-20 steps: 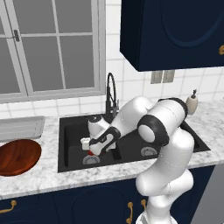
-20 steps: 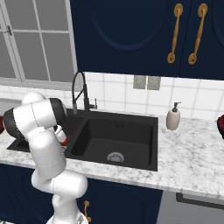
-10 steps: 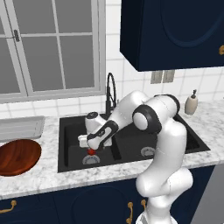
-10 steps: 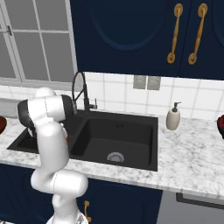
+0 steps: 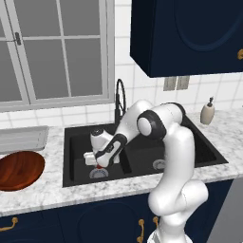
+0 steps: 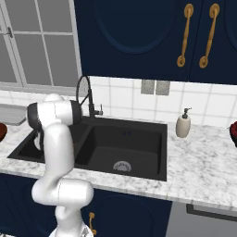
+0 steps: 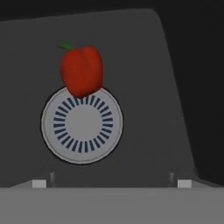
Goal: Pick the bell pepper from the sink and place it in the bowl. Then pick the bowl and place it in the microwave. Then close the microwave door and press the start button.
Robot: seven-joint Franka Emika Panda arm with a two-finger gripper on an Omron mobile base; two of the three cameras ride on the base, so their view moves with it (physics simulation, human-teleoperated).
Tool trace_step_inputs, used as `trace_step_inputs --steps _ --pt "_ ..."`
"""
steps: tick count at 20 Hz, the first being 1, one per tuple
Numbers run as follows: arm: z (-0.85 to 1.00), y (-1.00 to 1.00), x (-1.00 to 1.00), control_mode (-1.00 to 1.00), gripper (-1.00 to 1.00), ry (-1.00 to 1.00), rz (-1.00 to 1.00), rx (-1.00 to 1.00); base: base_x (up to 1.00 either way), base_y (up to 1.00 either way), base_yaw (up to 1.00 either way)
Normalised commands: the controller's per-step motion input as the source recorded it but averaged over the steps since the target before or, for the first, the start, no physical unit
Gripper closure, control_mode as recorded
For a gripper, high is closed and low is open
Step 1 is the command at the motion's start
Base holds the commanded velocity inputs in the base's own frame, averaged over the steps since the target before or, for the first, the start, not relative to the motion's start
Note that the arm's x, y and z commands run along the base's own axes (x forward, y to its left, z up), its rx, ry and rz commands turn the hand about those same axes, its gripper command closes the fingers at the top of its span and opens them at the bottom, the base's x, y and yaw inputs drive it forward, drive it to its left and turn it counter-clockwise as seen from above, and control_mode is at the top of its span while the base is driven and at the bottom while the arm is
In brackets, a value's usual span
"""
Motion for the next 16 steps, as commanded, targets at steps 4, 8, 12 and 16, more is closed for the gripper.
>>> trace_step_inputs --steps 4,8,12,16 --pt "-0.09 0.0 0.35 -1.0 -1.0 0.0 0.0 0.0 0.0 0.0 0.0" --pt "-0.16 0.0 0.4 -1.0 -1.0 0.0 0.0 0.0 0.0 0.0 0.0" --pt "-0.28 0.0 0.42 -1.0 -1.0 0.0 0.0 0.0 0.0 0.0 0.0" --pt "-0.31 0.04 0.4 -1.0 -1.0 0.0 0.0 0.0 0.0 0.0 0.0"
